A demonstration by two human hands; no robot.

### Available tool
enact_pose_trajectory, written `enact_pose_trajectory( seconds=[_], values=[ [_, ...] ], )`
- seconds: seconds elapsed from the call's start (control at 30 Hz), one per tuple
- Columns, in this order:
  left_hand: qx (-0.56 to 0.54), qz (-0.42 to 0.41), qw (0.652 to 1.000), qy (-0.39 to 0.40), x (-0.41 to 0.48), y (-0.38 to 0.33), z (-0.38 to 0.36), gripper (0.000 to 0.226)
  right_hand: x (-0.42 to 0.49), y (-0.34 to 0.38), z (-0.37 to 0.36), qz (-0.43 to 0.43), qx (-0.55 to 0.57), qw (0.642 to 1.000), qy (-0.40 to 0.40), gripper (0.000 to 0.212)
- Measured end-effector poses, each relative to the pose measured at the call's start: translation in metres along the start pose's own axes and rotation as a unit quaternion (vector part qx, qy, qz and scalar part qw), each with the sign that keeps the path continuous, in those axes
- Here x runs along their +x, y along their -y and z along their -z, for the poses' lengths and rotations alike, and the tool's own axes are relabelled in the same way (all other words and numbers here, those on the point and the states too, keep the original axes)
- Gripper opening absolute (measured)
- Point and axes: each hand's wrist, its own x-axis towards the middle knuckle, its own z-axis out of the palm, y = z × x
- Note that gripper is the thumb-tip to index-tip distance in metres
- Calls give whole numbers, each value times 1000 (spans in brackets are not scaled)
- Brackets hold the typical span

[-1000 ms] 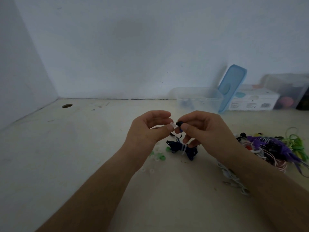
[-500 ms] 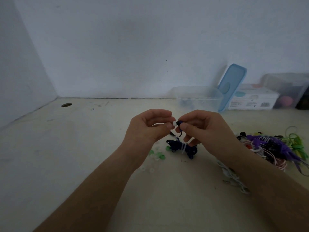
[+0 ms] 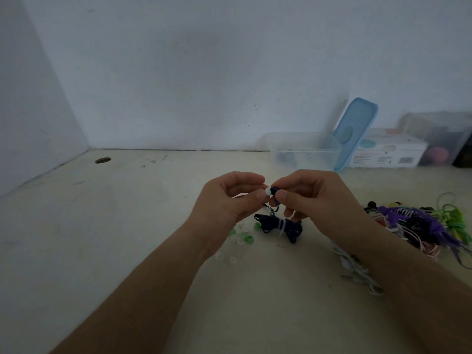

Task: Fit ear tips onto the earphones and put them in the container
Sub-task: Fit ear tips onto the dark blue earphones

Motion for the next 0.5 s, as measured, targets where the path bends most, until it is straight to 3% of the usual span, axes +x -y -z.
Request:
enact_pose_trajectory(
  seconds=[0.27, 0.5],
  values=[
    [-3, 22, 1000, 0, 1, 3, 2, 21, 0, -1, 1, 16, -12, 1000, 6, 13],
    [-4, 36, 999, 0, 1, 3, 1, 33, 0, -2, 2, 53, -66, 996, 11, 10]
  ],
)
